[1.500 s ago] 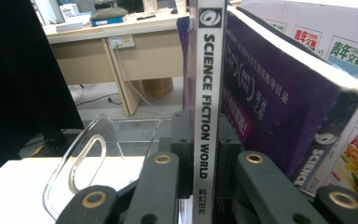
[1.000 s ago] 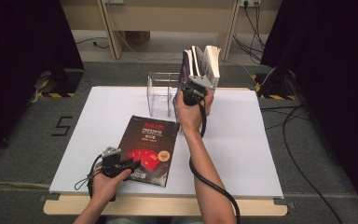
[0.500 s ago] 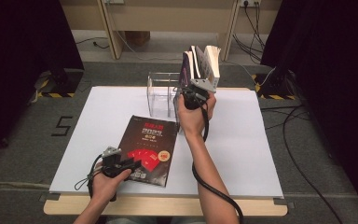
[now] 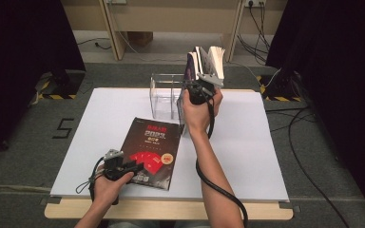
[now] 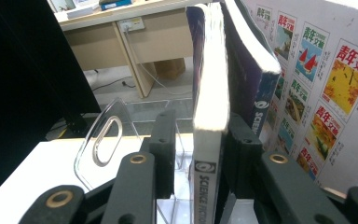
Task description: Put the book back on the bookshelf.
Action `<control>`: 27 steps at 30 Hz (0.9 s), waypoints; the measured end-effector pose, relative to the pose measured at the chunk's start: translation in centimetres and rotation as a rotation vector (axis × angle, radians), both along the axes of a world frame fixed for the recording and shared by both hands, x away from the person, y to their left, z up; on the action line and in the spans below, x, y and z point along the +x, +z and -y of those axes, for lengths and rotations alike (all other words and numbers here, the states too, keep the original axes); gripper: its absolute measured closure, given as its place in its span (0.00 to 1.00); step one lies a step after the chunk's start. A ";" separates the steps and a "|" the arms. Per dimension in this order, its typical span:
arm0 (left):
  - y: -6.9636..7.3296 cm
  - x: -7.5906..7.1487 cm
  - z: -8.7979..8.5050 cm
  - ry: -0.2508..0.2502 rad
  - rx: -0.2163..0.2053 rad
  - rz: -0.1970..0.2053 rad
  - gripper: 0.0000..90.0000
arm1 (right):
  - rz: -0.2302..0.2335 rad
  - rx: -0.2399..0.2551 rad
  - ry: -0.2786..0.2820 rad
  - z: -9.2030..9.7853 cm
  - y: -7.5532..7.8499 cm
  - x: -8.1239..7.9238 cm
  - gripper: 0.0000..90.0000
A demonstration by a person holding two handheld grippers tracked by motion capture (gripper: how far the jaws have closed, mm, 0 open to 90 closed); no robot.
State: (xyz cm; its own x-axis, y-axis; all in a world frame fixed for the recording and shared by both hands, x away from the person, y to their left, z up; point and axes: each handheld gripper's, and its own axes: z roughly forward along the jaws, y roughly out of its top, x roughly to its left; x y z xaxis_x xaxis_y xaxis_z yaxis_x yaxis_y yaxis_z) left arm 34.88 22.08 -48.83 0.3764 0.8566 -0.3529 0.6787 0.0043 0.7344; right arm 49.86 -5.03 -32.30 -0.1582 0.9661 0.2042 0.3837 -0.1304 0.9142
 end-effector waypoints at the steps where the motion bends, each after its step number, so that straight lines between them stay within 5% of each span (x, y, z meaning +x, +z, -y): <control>1: 0.0 0.0 0.0 -0.001 0.000 0.000 0.63 | 0.000 0.001 0.001 0.0 0.0 0.0 0.76; 16: 0.1 0.0 0.0 0.001 -0.001 0.002 0.63 | 0.077 0.044 0.007 0.5 0.7 -1.7 0.74; 27: 0.1 0.0 0.1 -0.004 0.001 0.002 0.63 | 0.003 0.031 -0.011 0.7 2.1 -1.1 0.76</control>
